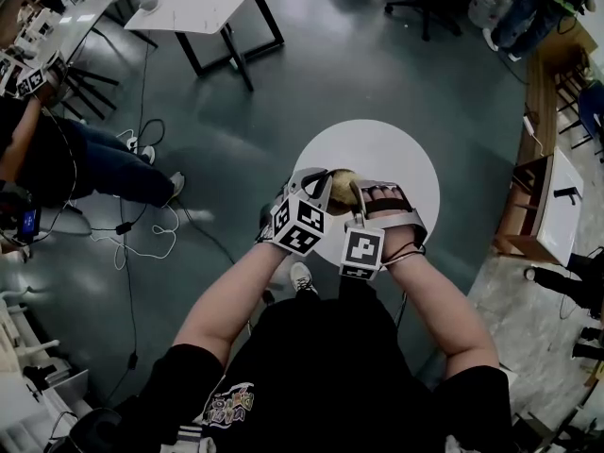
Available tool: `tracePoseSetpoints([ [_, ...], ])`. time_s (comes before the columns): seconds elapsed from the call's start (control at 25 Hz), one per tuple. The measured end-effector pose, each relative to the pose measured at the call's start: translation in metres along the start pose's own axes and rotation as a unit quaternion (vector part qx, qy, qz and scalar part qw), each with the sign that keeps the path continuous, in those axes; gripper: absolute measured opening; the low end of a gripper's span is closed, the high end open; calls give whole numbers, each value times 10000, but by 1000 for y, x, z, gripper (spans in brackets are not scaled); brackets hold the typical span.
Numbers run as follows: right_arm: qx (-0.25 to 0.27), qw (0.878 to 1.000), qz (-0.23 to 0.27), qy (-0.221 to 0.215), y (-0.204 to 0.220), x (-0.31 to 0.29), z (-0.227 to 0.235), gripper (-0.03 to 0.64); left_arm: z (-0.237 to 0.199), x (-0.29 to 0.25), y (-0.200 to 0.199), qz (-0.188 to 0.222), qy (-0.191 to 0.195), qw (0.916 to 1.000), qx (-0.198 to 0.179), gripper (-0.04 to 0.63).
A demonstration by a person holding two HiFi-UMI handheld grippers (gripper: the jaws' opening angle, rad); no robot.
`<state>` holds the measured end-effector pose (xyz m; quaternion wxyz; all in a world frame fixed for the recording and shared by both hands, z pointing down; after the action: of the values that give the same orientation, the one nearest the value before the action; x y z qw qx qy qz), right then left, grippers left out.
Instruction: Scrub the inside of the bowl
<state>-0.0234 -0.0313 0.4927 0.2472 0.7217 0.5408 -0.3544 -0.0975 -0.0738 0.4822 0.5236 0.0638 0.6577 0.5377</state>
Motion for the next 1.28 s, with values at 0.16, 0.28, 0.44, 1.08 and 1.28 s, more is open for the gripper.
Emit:
tracePoseSetpoints([
  [0.16, -142, 9999, 91, -3, 2, 5, 1, 221, 5, 4, -5, 24, 15, 9996, -286, 20],
  [0.28, -354, 9993, 107, -114, 4, 6, -1, 220, 3, 6, -5, 43, -20, 9998, -191, 20],
  [0.44, -745, 9968, 167, -246, 7, 7, -7, 219, -4, 7, -2, 97, -104, 9998, 159, 20],
  [1.08, -1786, 9800, 794, -375, -17, 30, -28, 219, -1, 5, 0, 50, -247, 9960, 852, 23],
  [1.28, -1877, 9789, 710, -386, 3, 30, -33, 219, -1, 1, 3, 61, -221, 9934, 1120, 21],
])
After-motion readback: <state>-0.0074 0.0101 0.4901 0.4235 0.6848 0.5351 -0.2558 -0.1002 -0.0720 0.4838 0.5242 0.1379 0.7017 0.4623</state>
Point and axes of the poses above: the fingertips, and each gripper's own axes: x backward along the fingers, z to its right, y out of its underside, the point moved 5 cm from there along x, backward along the fingers, and after that the axes turned 5 degrees about x, right-handed, at the moved point
